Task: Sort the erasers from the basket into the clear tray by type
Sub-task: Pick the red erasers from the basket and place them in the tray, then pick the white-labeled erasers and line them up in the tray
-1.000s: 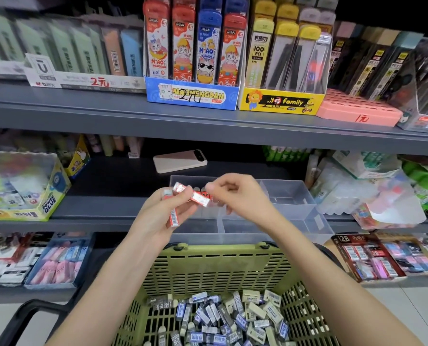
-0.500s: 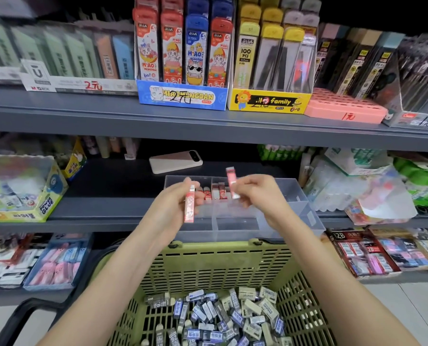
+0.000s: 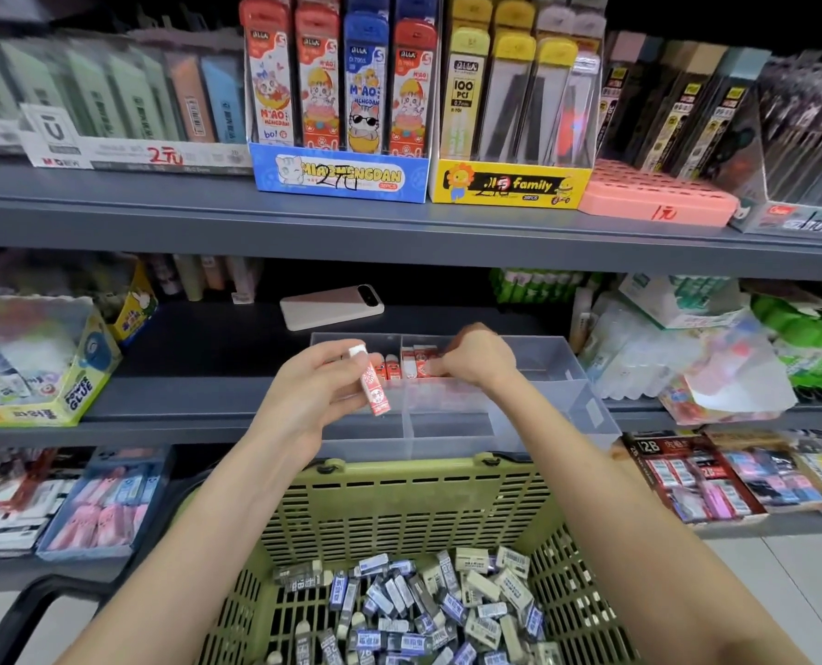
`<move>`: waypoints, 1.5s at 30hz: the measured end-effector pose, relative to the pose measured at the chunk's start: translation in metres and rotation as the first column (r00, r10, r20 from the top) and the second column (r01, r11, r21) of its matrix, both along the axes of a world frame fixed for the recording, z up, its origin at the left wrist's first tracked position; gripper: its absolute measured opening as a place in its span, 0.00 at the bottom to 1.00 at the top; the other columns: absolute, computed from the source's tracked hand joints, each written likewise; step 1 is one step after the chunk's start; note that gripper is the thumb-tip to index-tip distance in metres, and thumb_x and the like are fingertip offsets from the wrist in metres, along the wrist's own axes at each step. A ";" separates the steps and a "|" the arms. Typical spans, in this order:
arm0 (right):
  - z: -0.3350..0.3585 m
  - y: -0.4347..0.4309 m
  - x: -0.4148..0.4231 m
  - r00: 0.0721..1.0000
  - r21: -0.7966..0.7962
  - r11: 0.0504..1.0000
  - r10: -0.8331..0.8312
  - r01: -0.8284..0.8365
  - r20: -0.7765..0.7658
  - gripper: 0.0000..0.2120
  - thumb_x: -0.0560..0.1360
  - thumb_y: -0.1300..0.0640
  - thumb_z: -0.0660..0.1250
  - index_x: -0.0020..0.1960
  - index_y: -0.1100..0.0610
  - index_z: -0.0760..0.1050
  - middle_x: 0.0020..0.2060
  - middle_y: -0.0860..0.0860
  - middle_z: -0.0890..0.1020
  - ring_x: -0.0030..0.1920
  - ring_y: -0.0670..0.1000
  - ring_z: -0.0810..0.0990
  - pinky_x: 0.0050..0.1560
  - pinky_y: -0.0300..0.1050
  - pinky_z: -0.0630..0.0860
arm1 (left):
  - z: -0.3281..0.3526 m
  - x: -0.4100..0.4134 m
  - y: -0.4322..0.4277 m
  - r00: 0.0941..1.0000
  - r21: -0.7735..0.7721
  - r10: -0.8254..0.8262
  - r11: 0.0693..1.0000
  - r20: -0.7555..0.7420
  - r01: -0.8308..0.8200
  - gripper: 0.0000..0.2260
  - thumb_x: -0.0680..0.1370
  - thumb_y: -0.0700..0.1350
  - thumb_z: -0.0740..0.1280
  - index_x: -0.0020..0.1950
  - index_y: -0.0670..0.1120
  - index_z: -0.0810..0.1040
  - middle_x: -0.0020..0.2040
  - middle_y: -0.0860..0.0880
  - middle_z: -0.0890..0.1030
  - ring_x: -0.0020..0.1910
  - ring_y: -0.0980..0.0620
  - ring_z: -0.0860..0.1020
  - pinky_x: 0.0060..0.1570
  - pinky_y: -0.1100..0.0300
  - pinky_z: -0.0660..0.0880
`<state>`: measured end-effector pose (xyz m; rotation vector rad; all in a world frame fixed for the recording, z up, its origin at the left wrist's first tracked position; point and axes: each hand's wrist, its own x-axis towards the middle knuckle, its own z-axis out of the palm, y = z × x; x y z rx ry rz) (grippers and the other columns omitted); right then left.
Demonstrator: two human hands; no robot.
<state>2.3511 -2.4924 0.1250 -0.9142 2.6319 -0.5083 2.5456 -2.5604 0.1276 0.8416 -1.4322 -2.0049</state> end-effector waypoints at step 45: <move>-0.027 0.098 0.084 0.923 -0.549 0.773 0.119 -0.318 -0.366 0.09 0.75 0.54 0.65 0.40 0.57 0.81 0.33 0.49 0.79 0.35 0.47 0.72 0.36 0.36 0.63 | -0.042 0.062 0.024 0.893 -0.948 0.384 0.294 0.237 0.125 0.11 0.77 0.44 0.65 0.56 0.40 0.81 0.55 0.43 0.79 0.57 0.43 0.75 0.59 0.62 0.62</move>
